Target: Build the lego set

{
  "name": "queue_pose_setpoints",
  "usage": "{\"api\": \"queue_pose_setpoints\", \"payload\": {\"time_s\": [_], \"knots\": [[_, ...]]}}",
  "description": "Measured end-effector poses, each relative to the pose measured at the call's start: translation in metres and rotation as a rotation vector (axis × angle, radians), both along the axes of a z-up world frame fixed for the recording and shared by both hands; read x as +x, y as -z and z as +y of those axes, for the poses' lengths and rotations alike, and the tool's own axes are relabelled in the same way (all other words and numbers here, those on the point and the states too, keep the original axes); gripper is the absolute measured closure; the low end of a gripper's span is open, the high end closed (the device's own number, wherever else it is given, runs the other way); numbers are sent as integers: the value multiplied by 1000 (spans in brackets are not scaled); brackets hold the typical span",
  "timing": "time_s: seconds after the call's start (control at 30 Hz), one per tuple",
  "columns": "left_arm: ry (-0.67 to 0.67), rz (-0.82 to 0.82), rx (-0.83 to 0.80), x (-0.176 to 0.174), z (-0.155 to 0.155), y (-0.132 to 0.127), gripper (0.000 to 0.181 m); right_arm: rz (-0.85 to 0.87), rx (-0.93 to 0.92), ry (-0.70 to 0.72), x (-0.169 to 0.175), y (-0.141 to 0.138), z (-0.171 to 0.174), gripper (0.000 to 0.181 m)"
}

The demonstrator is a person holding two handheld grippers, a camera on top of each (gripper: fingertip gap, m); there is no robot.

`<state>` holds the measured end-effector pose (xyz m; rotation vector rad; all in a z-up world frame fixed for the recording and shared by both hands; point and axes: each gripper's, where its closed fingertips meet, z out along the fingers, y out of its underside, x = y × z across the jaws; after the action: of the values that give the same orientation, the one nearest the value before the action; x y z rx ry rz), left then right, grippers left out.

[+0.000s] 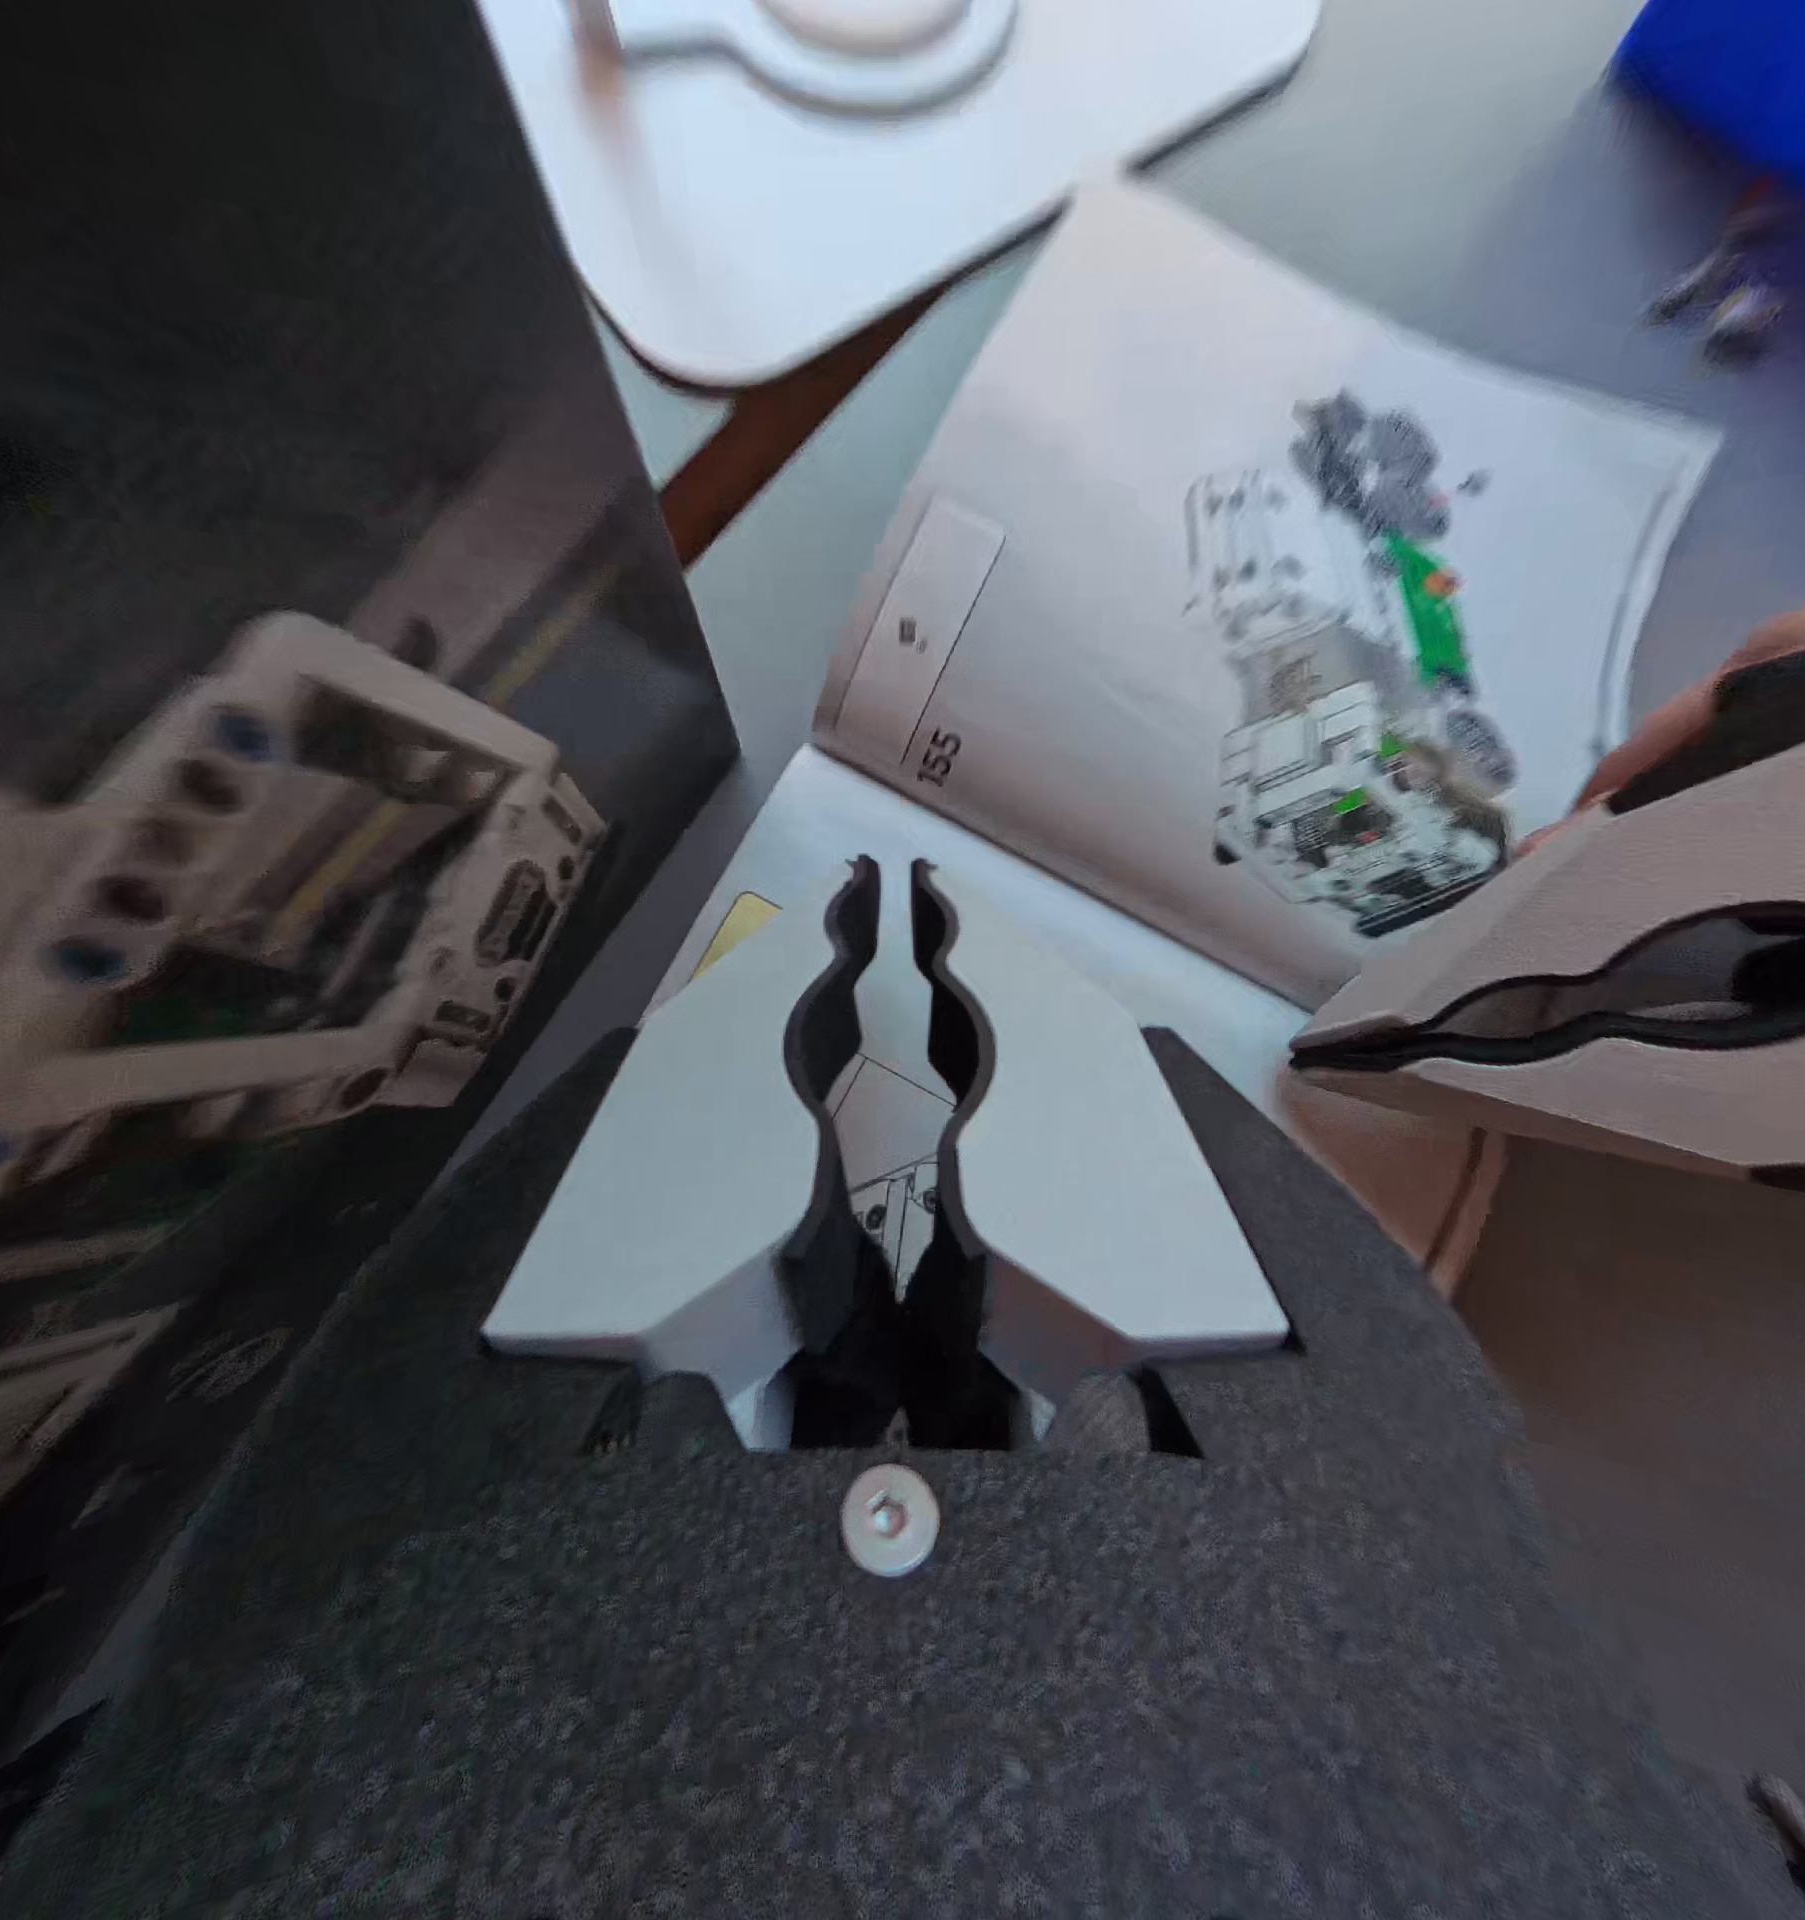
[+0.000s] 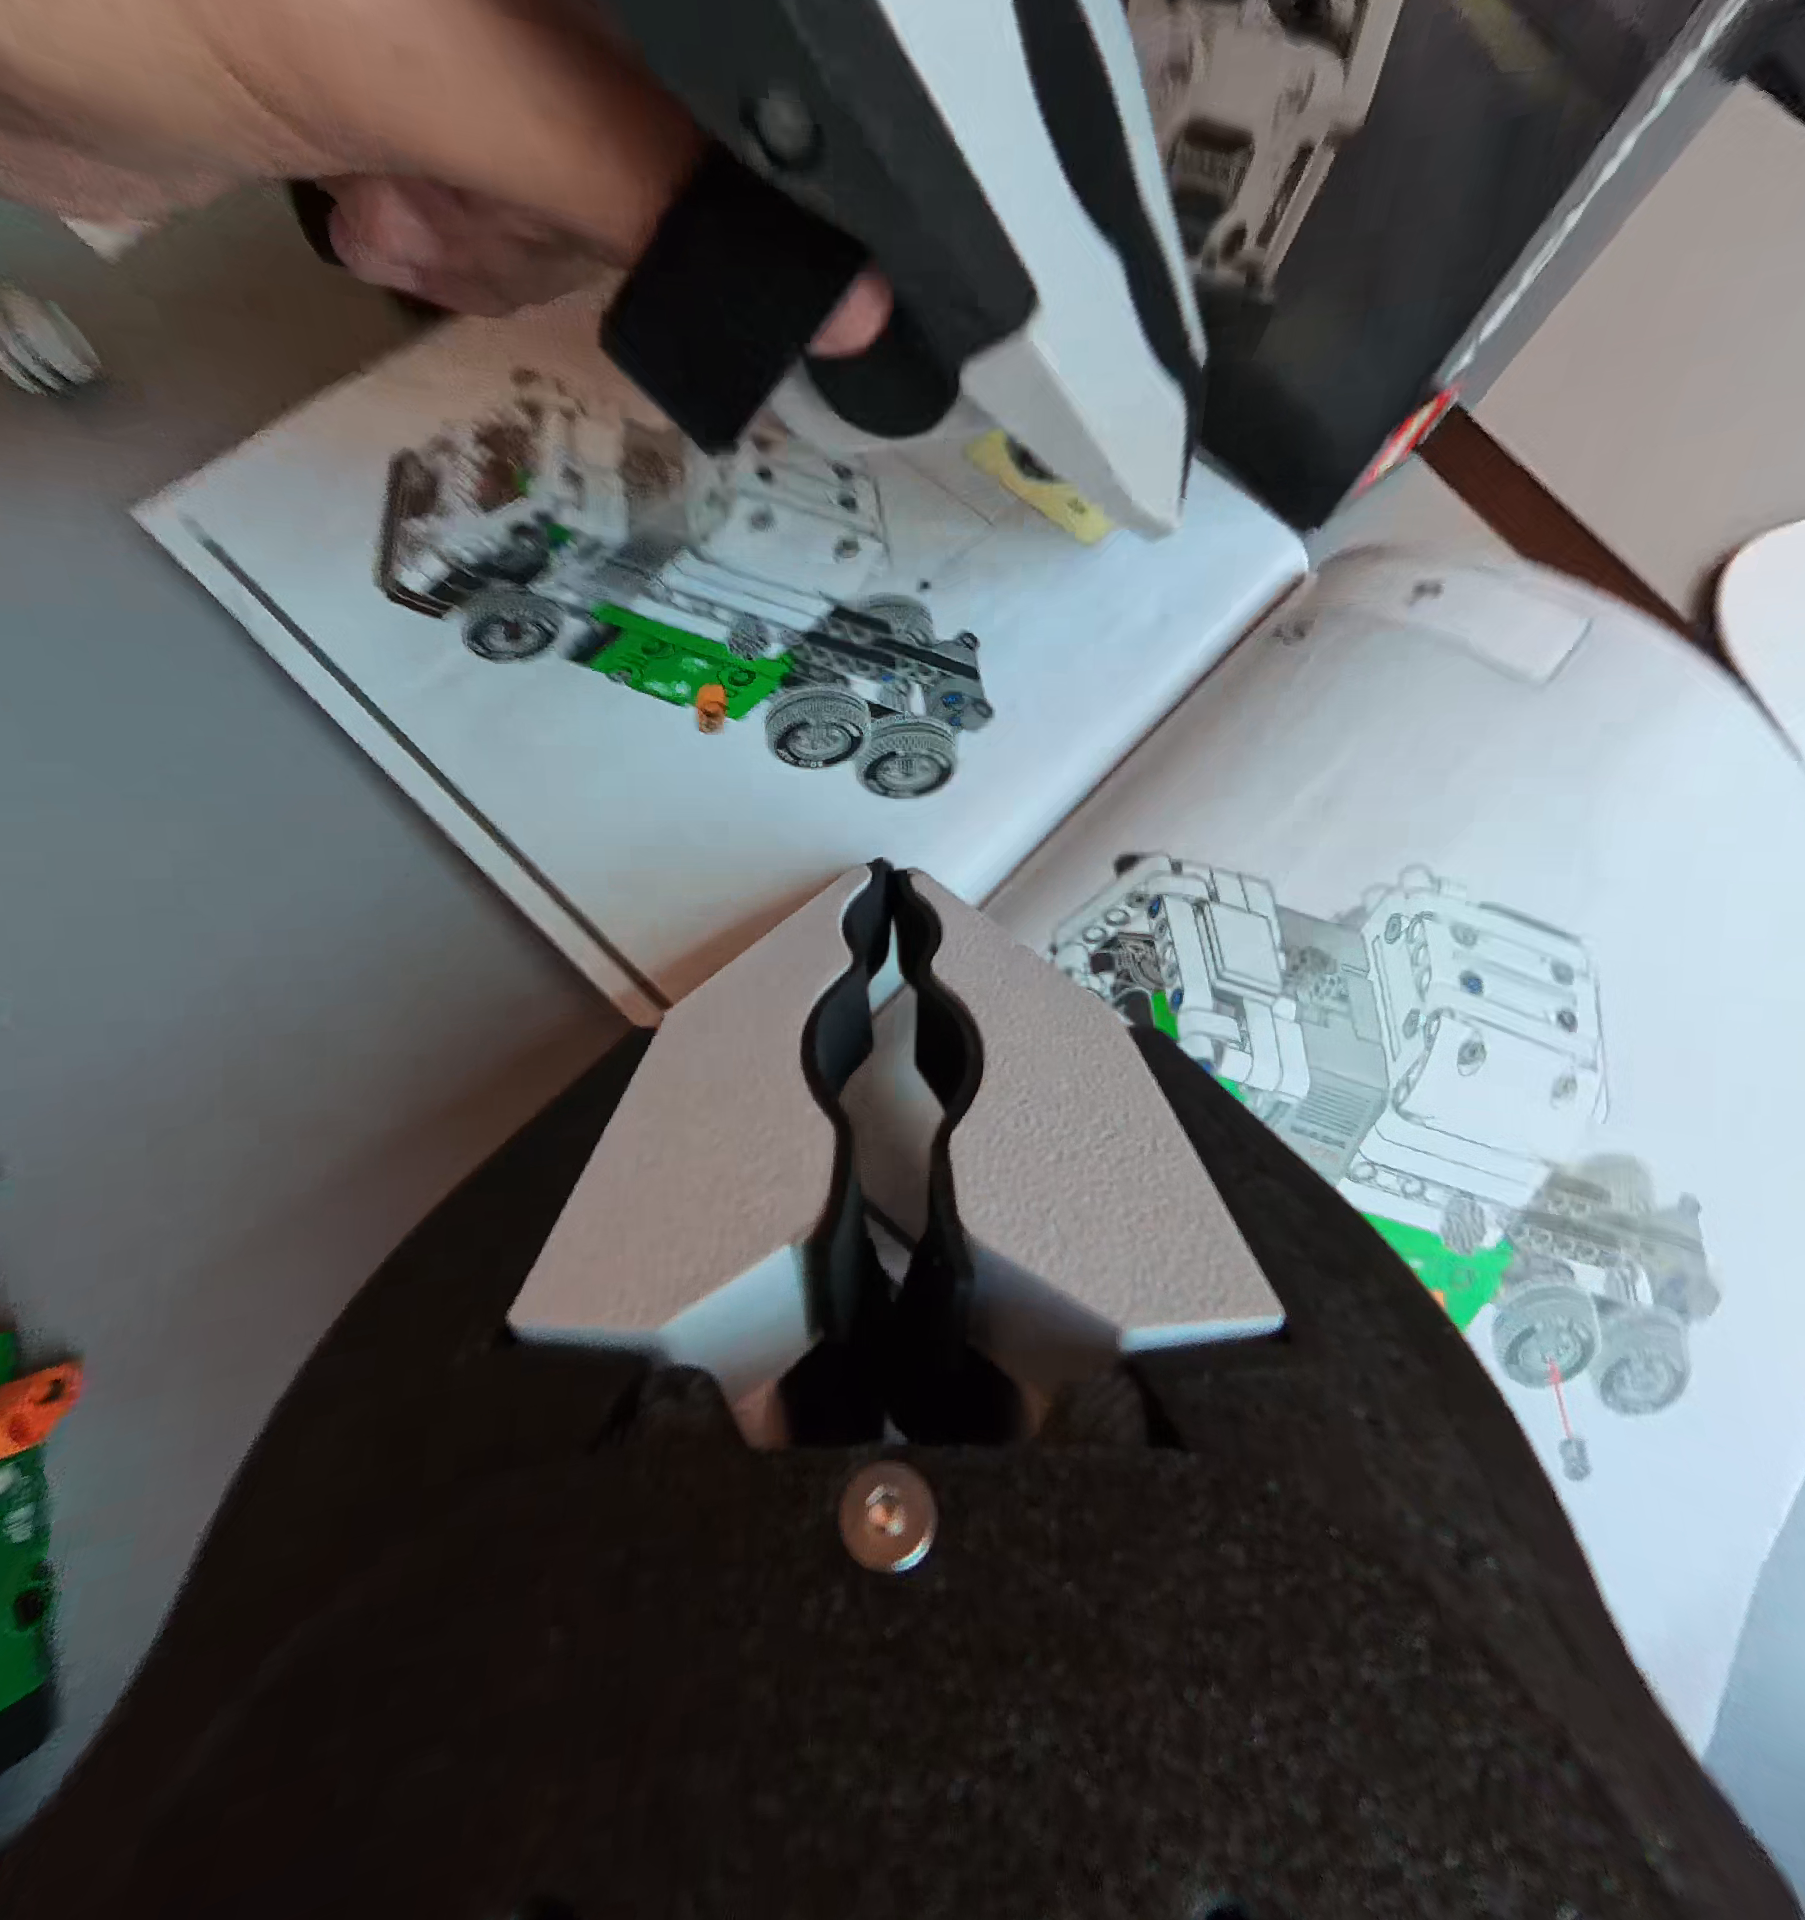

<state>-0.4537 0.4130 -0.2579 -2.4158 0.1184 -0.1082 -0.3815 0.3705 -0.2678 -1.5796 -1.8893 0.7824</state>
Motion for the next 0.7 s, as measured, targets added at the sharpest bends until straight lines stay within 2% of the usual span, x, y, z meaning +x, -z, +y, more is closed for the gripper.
{"api": "queue_pose_setpoints", "payload": {"time_s": [0.03,0.1,0.2,0.23,0.3,0.37,0.4,0.53,0.6,0.7], "knots": [[-13,-38,103,0,-5,-26,168,54,-26,-9,1,-15,-4,181],[-59,-107,259,-8,-35,-82,153,201,-35,-15,14,-55,-8,178],[-143,-162,487,-19,-111,-156,153,376,-44,-20,61,-99,-18,177],[-162,-164,551,-18,-138,-174,153,439,-45,0,78,-111,-18,177],[-224,-118,645,-15,-186,-190,154,545,-71,62,109,-127,-17,177],[-270,-92,692,-4,-220,-186,154,583,-127,136,133,-124,-16,177],[-282,-90,696,6,-233,-176,153,576,-160,163,141,-116,-16,175],[-351,-86,628,44,-263,-107,149,531,-154,240,151,-83,-12,163],[-393,-65,614,57,-272,-82,149,508,-138,227,148,-76,-16,161],[-446,-29,601,66,-282,-63,152,437,-129,161,142,-63,-25,155]]}}
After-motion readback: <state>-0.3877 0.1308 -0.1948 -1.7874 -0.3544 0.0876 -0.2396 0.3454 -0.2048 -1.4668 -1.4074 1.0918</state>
